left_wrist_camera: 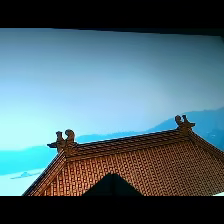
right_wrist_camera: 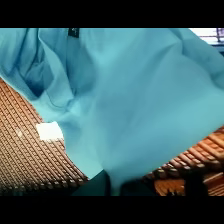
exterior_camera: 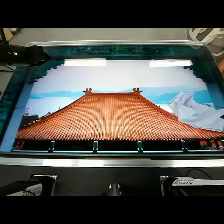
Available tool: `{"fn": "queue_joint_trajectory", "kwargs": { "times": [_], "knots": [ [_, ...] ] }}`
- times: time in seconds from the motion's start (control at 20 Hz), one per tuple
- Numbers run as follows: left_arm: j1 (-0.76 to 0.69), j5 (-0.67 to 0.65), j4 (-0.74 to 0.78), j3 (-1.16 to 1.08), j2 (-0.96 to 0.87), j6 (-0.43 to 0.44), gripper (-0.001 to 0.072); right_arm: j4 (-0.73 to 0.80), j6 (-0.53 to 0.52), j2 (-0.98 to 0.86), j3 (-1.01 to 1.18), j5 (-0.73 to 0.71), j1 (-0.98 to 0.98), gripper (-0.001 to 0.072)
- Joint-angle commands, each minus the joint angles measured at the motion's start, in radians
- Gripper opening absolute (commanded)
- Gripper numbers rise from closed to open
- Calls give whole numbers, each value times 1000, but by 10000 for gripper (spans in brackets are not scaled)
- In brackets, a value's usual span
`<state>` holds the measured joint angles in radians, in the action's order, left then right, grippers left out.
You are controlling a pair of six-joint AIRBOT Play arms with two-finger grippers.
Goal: Fold the shirts.
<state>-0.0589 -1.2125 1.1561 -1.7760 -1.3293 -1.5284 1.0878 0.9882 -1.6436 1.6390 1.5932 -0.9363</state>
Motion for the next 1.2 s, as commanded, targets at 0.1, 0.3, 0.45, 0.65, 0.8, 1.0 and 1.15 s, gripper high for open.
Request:
{"fn": "queue_joint_trajectory", "kwargs": {
  "times": [0.1,0.3,0.45,0.65,0.8,1.0,1.15],
  "knots": [
    [-20,8,1,0,-10,3,23,57,63,69,1,-38,-46,23],
    [-19,8,1,0,-10,4,23,290,78,69,-48,112,-46,23],
    [-24,-3,0,0,-12,11,23,389,80,106,-176,111,-46,23],
    [-38,6,0,0,-16,16,23,363,89,153,-179,37,-46,23],
    [-38,9,0,0,-23,15,23,215,98,160,-14,8,-46,23],
    [-38,8,0,0,-42,15,23,142,150,160,138,18,-46,23],
    [-38,8,0,0,-47,15,23,292,148,145,139,138,-46,24]
  ]
}}
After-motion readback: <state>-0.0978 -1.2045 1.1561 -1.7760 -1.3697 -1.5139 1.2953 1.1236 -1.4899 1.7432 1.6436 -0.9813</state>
